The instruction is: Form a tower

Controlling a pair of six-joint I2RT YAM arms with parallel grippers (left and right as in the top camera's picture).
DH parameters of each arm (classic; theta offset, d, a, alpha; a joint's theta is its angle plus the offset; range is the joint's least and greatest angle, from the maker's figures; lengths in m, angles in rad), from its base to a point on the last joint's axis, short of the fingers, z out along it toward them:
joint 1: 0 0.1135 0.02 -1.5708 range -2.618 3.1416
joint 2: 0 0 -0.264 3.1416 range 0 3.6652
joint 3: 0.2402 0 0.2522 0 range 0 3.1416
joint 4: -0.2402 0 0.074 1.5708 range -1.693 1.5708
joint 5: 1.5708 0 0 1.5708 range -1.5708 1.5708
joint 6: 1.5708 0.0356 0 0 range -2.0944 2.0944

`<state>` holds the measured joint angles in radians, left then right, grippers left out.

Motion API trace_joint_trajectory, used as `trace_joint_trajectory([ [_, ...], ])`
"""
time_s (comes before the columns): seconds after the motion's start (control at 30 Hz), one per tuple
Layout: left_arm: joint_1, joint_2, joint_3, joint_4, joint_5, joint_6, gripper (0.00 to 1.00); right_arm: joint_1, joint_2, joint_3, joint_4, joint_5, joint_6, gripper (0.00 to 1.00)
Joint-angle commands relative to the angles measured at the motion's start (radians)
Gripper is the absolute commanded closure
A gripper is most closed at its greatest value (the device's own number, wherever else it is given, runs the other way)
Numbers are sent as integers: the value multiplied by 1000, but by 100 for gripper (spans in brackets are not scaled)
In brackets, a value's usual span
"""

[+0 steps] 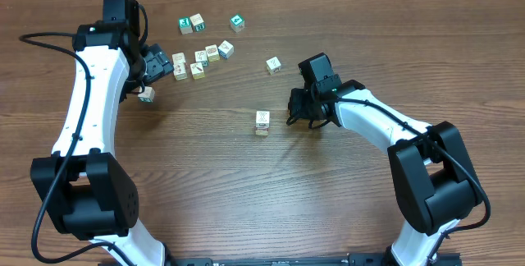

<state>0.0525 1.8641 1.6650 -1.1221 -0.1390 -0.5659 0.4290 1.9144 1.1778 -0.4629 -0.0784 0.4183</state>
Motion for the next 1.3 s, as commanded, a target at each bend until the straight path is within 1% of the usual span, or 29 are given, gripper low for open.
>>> trace_joint_trajectory([
  [0.0, 0, -16, 13, 0, 2, 12, 1, 2, 51, -5, -1, 12, 4, 76],
  [0.07, 0, -16, 13, 0, 2, 13, 1, 2, 51, -5, -2, 13, 4, 73],
  [0.3, 0, -16, 13, 1, 2, 13, 1, 2, 52, -5, 2, 8, 4, 58],
  [0.4, 0, -16, 13, 1, 2, 13, 0, 2, 51, -5, 2, 8, 4, 55],
  [0.57, 0, -16, 13, 1, 2, 12, 1, 2, 51, -5, 4, 9, 4, 44],
  [0.63, 0, -16, 13, 1, 2, 13, 0, 2, 52, -5, 10, 9, 4, 37],
  [0.77, 0, -16, 13, 1, 2, 13, 0, 2, 51, -5, 18, 24, 4, 34],
  [0.83, 0, -16, 13, 1, 2, 13, 0, 2, 52, -5, 18, 25, 4, 35],
  [0.87, 0, -16, 13, 1, 2, 12, 1, 2, 52, -5, 18, 24, 4, 37],
  [0.97, 0, -16, 13, 1, 2, 13, 0, 2, 54, -5, 24, 31, 4, 49],
  [1.03, 0, -16, 13, 1, 2, 13, 1, 2, 60, -5, 31, 32, 4, 52],
  [1.17, 0, -16, 13, 1, 2, 12, 1, 2, 65, -5, 33, 32, 4, 64],
  [1.27, 0, -16, 13, 1, 2, 13, 0, 2, 65, -5, 39, 31, 4, 64],
])
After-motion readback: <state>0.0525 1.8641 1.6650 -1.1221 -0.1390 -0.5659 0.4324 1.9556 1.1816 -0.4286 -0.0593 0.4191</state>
